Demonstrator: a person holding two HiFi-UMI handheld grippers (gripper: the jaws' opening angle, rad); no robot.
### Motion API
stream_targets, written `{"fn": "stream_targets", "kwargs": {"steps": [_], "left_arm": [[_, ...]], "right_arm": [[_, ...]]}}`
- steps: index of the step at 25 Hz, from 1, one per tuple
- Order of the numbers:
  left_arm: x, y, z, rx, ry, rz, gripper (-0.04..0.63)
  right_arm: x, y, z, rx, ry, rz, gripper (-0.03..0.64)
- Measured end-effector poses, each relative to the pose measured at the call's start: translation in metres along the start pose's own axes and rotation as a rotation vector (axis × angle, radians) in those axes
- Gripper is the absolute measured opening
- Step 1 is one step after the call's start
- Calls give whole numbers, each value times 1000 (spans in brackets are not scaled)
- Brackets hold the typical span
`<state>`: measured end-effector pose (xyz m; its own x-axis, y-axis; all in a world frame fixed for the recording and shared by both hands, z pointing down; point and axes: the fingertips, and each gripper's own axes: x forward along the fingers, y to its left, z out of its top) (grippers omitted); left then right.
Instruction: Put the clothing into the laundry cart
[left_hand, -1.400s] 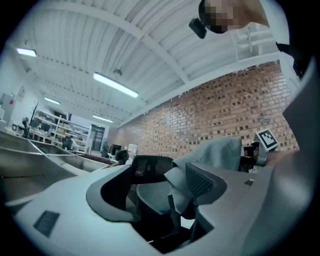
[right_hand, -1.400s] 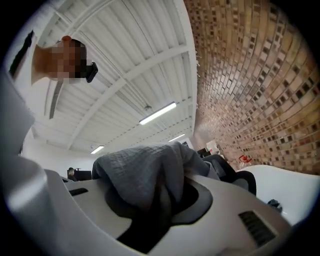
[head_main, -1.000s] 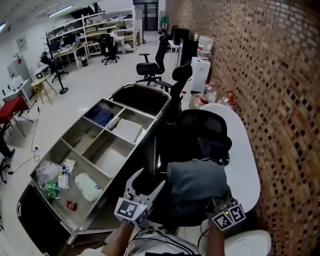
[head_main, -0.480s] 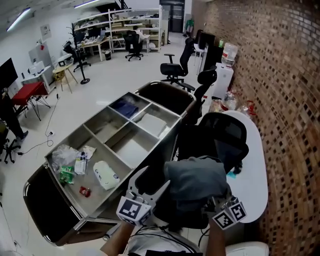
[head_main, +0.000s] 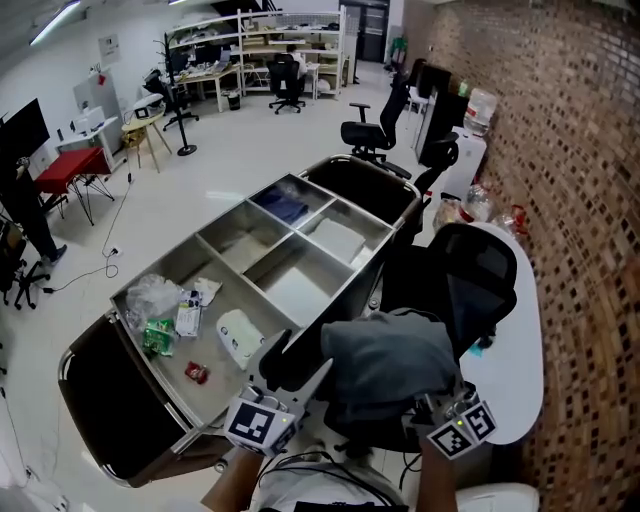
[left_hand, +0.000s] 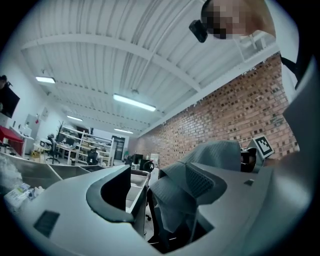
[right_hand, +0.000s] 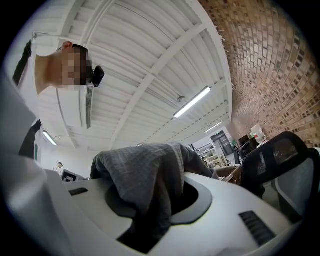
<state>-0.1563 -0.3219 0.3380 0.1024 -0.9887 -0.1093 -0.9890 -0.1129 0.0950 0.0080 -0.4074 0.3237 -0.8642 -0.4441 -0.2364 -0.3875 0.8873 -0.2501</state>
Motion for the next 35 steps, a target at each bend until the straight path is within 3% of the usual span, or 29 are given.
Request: {"fn": "stream_targets", "kwargs": {"steps": [5, 8, 11, 16, 22, 27, 30, 35], "left_arm": [[-29, 12, 3, -2, -16, 8, 339], [-52, 23, 7, 1, -31, 56, 339], [-81, 27, 9, 0, -48, 136, 339], [-133, 5, 6, 69, -27, 255, 339], [-214, -32, -2, 43, -4, 404, 339], [-316, -41, -4, 117, 26, 622, 339], [-345, -59, 3, 142, 19, 747, 339], [-441, -33, 18, 154, -25, 856, 339]], "right_arm": [[6, 32, -13, -10, 20, 21, 129], [14, 56, -19, -18, 35, 77, 129], [14, 82, -22, -11, 46, 152, 129], [-10, 112, -28, 26, 64, 256, 129], [-48, 145, -42, 73, 100, 369, 129], [-55, 205, -60, 150, 150, 503, 129], [-55, 230, -56, 128, 161, 612, 129], [-34, 348, -50, 58, 82, 781, 129]]}}
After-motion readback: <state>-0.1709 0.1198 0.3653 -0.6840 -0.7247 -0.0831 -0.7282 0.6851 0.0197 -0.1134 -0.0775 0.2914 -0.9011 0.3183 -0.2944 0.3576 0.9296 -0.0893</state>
